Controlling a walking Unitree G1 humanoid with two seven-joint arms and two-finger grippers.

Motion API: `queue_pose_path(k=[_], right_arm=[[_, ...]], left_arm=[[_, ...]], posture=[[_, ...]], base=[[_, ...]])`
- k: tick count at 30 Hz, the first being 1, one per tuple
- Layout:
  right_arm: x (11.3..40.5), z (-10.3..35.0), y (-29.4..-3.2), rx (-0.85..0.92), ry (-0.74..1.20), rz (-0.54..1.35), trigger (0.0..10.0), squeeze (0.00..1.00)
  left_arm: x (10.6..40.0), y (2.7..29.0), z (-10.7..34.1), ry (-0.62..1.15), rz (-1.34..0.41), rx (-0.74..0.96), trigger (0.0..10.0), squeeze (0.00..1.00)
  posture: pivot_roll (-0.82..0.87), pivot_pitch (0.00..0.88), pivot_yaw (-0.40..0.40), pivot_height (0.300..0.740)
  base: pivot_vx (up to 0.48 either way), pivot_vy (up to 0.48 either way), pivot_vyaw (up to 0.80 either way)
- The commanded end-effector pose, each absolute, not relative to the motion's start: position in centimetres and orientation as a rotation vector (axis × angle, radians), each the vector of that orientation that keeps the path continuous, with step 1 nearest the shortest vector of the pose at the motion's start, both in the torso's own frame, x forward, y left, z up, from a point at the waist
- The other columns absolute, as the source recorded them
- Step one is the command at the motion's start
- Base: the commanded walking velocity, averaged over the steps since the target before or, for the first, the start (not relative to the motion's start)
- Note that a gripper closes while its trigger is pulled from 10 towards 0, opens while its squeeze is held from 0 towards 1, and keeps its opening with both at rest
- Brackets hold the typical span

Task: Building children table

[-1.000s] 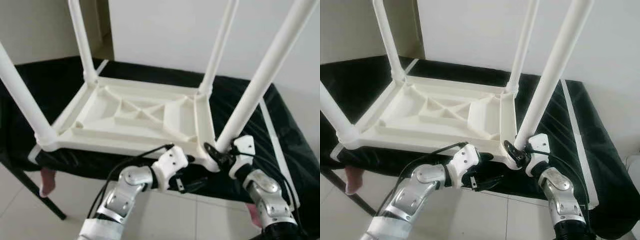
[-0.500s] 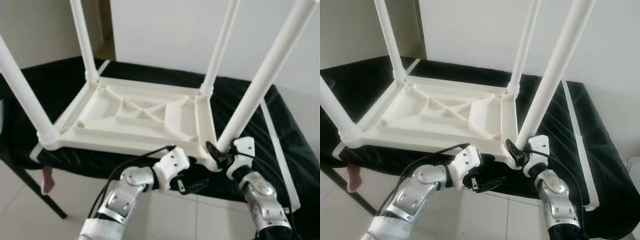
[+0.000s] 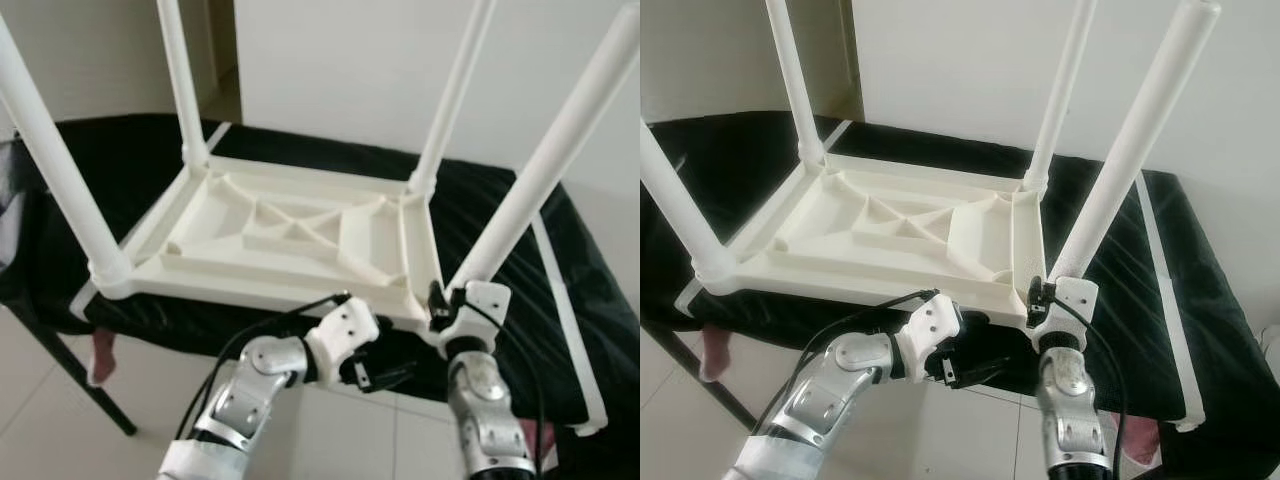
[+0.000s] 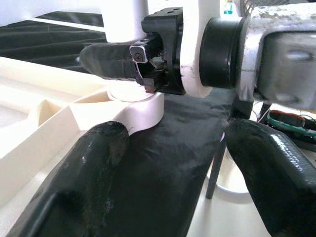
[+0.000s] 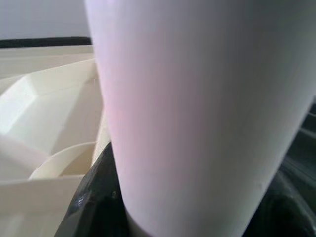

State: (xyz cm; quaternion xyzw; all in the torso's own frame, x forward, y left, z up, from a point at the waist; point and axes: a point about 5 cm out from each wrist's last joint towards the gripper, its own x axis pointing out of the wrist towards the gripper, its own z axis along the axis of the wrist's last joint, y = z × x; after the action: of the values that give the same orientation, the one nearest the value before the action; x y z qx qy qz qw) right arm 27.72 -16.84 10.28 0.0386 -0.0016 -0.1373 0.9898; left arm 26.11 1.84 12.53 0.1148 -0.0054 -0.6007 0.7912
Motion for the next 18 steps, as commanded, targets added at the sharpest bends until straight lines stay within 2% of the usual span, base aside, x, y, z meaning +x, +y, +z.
queue_pose_path(k=[1,8,12,13,14,15,16,17,18], right_arm=[[26.6,7.7,-17.0,0.094,0.130,-0.330,10.0,0.00],[26.9,8.2,-17.5,0.086,0.118,-0.306,10.0,0.00],[27.3,8.9,-16.7,0.137,0.068,-0.226,10.0,0.00],[27.3,9.1,-16.6,0.152,0.057,-0.219,10.0,0.15],[27.4,9.3,-16.5,0.147,0.045,-0.214,10.0,0.20],[27.4,9.4,-16.4,0.149,0.043,-0.213,10.0,0.49],[27.4,9.4,-16.4,0.149,0.043,-0.213,10.0,0.49],[27.4,9.4,-16.4,0.157,0.045,-0.212,10.0,1.00],[27.5,9.4,-16.4,0.154,0.040,-0.206,10.0,1.00]], left_arm=[[26.2,1.8,12.3,-0.017,-1.230,0.249,10.0,0.00],[26.3,1.7,12.4,-0.019,-1.231,0.249,10.0,0.00],[26.3,1.9,12.4,-0.019,-1.224,0.250,10.0,0.00],[26.3,1.9,12.4,-0.018,-1.222,0.250,10.0,0.00],[26.2,1.9,12.4,-0.019,-1.219,0.248,10.0,0.00],[26.2,1.9,12.4,-0.019,-1.217,0.246,10.0,0.00],[26.2,1.9,12.4,-0.019,-1.217,0.246,10.0,0.00],[26.3,1.9,12.4,-0.019,-1.215,0.246,10.0,0.00],[26.3,1.9,12.4,-0.020,-1.212,0.246,10.0,0.00]], posture=[[0.03,0.000,-0.064,0.740],[0.03,0.000,-0.068,0.740],[0.03,0.000,-0.071,0.740],[0.04,0.000,-0.073,0.740],[0.04,0.000,-0.073,0.740],[0.04,0.000,-0.076,0.740],[0.04,0.000,-0.076,0.740],[0.04,0.000,-0.078,0.740],[0.04,0.000,-0.080,0.740]], base=[[0.000,0.000,0.00],[0.000,0.000,0.00],[0.000,0.000,0.00],[0.000,0.000,0.00],[0.000,0.000,0.00],[0.000,0.000,0.00],[0.000,0.000,0.00],[0.000,0.000,0.00],[0.000,0.000,0.00]])
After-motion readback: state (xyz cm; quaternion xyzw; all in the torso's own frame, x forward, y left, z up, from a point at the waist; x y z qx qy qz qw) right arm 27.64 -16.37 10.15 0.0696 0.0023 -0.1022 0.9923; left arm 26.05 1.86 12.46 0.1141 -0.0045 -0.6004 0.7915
